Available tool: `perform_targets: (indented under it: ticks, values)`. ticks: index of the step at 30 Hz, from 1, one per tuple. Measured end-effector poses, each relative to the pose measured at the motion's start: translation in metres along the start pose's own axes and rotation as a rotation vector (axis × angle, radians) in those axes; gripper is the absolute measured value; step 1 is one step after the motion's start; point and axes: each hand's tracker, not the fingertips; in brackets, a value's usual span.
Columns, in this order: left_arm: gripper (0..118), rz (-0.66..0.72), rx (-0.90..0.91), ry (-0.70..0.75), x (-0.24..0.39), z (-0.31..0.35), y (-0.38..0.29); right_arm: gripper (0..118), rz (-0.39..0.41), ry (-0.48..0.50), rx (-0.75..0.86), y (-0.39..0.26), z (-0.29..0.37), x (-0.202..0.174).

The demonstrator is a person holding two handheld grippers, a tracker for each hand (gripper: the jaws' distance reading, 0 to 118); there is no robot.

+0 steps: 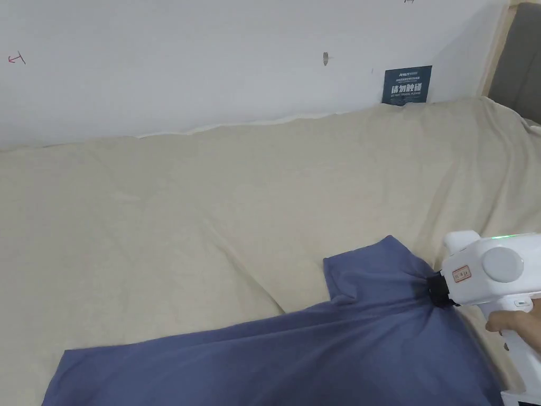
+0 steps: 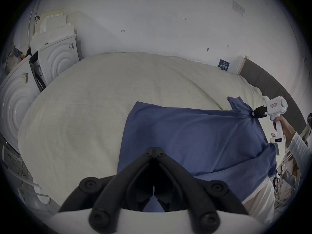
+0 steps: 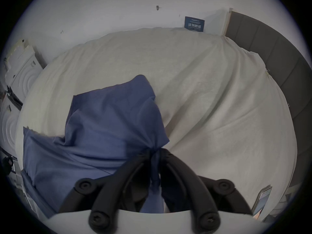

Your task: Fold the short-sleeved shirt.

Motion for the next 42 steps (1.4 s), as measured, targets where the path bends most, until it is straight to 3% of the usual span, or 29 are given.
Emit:
perform_targets:
  ticks: [3, 6, 7, 8, 10, 12, 14, 17, 20, 25, 29, 32, 33, 35, 36, 37, 38, 39, 42]
  values:
    - [0, 0.01, -0.004, 0.001, 0.003, -0.004, 0.006, 4, 0.08, -0.044, 0.011, 0.001, 0.007, -0.013]
    - [0, -0.001, -0.008, 0.015, 0.001, -0.01, 0.012, 4, 0.053, 0.031, 0.026, 0.005, 0.013, -0.018]
    - [13, -0.021, -0.013, 0.023, -0.014, -0.018, 0.016, 4, 0.055, 0.023, 0.033, 0.007, 0.015, -0.02]
    - [36, -0.043, -0.017, 0.034, -0.017, -0.024, 0.019, 4, 0.059, 0.016, 0.035, 0.008, 0.015, -0.021]
    - [108, -0.077, -0.058, 0.047, -0.019, -0.04, 0.03, 4, 0.059, 0.017, 0.034, 0.008, 0.015, -0.019]
    - [118, -0.065, -0.147, 0.008, -0.017, -0.063, 0.041, 4, 0.044, 0.038, 0.029, 0.009, 0.016, -0.015]
    - [118, 0.003, -0.166, -0.082, -0.022, -0.081, 0.052, 4, 0.044, 0.054, 0.05, 0.006, 0.019, -0.012]
    - [118, -0.023, -0.167, -0.041, -0.025, -0.115, 0.072, 4, 0.077, 0.086, 0.067, 0.001, 0.022, -0.011]
    - [118, -0.047, -0.182, -0.001, -0.025, -0.138, 0.093, 4, 0.083, 0.052, 0.049, 0.002, 0.018, -0.012]
    - [118, -0.036, -0.21, 0.004, -0.03, -0.187, 0.123, 4, 0.048, 0.074, 0.046, 0.0, 0.017, -0.008]
    - [117, -0.03, -0.225, 0.024, -0.042, -0.217, 0.118, 4, 0.073, 0.075, 0.04, -0.004, 0.015, -0.009]
    - [113, -0.106, -0.28, 0.063, -0.038, -0.223, 0.109, 4, 0.072, 0.072, 0.032, -0.007, 0.012, -0.01]
    - [107, -0.114, -0.251, 0.076, -0.034, -0.216, 0.109, 4, 0.068, 0.072, 0.029, -0.008, 0.011, -0.009]
    - [84, -0.096, -0.257, 0.068, -0.03, -0.209, 0.108, 4, 0.062, 0.072, 0.023, -0.008, 0.01, -0.01]
    - [61, -0.091, -0.252, 0.068, -0.031, -0.204, 0.11, 4, 0.065, 0.071, 0.023, -0.008, 0.01, -0.011]
    - [13, -0.092, -0.217, 0.063, -0.032, -0.197, 0.111, 4, 0.065, 0.068, 0.023, -0.009, 0.012, -0.012]
    - [2, -0.087, -0.198, 0.058, -0.032, -0.193, 0.112, 4, 0.061, 0.067, 0.022, -0.008, 0.013, -0.013]
    - [2, -0.069, -0.207, -0.005, -0.031, -0.189, 0.113, 4, 0.06, 0.076, 0.025, -0.008, 0.014, -0.013]
    - [2, -0.065, -0.232, 0.02, -0.03, -0.19, 0.111, 4, 0.063, 0.081, 0.036, -0.006, 0.022, -0.016]
